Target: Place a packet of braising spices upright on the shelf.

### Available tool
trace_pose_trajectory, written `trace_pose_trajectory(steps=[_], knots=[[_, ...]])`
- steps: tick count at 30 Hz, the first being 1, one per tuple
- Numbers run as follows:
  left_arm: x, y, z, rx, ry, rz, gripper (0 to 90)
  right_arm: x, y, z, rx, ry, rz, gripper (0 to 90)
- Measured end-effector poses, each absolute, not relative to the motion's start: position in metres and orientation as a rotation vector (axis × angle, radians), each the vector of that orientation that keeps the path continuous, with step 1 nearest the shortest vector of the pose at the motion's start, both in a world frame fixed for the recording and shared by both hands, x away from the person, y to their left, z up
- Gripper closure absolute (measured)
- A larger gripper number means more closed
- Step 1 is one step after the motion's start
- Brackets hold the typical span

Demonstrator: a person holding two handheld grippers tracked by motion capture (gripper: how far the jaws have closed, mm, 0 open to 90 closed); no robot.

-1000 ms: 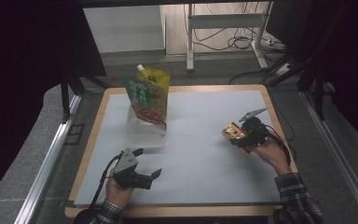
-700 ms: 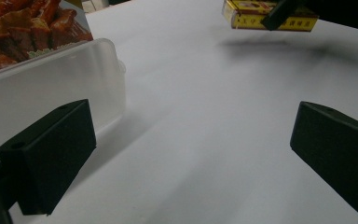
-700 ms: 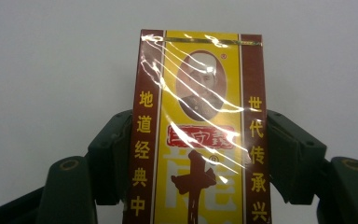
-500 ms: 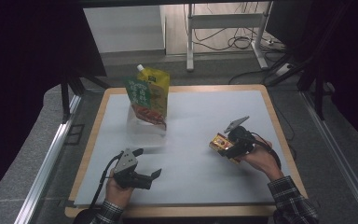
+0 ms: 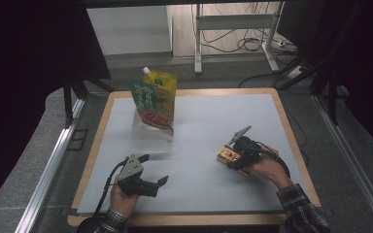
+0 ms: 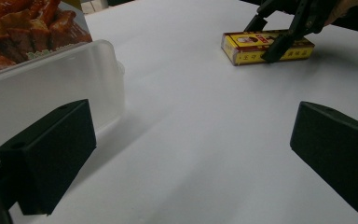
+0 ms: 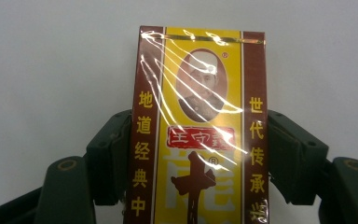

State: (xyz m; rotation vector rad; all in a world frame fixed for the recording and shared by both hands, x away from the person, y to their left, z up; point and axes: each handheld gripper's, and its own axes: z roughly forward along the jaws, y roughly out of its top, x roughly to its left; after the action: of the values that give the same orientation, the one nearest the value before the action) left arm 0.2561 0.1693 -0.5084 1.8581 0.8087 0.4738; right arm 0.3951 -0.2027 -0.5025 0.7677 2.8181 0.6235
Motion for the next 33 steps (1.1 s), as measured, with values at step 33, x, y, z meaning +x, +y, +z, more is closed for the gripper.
trace_pose_trajectory(steps=[33], knots=[[0.256,0.169,-0.509,1.860,0.809,0.475,0.0,0.416,-0.163,-0.493,0.806,2.945,0.245,32.3]])
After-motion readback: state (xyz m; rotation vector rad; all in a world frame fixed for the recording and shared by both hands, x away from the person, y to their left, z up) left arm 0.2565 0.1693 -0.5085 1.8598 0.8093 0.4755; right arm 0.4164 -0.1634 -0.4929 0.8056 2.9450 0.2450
